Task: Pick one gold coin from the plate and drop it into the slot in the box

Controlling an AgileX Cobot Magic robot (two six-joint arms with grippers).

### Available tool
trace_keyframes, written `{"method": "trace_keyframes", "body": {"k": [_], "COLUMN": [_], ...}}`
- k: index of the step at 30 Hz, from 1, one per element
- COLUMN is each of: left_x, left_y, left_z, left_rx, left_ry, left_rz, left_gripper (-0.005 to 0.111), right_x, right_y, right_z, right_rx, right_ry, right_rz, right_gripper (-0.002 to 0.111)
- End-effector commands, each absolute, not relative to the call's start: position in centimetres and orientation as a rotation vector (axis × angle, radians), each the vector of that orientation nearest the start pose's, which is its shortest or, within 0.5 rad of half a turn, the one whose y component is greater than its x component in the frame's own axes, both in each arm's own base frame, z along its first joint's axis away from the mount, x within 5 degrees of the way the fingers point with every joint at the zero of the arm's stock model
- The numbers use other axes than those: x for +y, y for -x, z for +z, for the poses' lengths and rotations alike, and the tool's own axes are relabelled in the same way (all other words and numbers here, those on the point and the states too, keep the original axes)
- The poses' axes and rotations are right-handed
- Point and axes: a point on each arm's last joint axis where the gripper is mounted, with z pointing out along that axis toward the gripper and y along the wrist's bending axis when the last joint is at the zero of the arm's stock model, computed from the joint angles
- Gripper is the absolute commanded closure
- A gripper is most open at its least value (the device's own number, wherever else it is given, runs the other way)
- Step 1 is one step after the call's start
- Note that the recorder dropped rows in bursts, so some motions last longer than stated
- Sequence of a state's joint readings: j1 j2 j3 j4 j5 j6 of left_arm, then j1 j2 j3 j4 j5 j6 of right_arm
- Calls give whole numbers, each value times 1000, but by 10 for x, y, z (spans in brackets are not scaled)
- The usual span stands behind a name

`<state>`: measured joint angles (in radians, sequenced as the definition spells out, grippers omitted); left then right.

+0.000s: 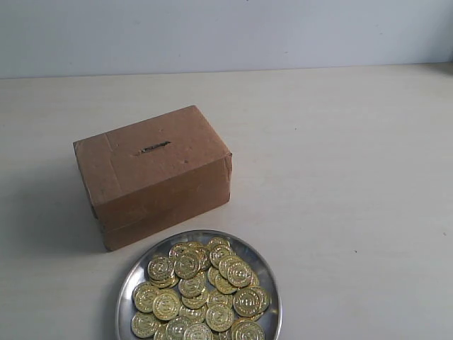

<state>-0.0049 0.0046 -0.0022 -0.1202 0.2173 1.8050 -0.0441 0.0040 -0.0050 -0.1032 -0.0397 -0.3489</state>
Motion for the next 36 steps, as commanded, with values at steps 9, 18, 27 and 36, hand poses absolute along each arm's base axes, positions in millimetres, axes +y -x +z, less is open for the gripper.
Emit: {"method": "trace_keyframes", "body": {"k": [9,18,27,36], "left_x": [-4,-4,-5,-5], "left_y": [-53,-53,-53,-54], "left_z": [181,181,183,184], "left_rx": [1294,1296,1400,1749], "left_ry": [-1513,-1514,-1344,-492], "left_rz": [1103,1100,980,303], "left_gripper": [107,107,107,107], "right_x": [-4,-4,-5,-5], "right_y": [-56,-56,-55,-55], "right_z": [197,197,190,190], "right_rx": [1646,1647,1729,1735], "right_ry": [328,328,242,147], "right_rz": [-398,-398,-313,-233], "right_gripper": [108,108,108,108]}}
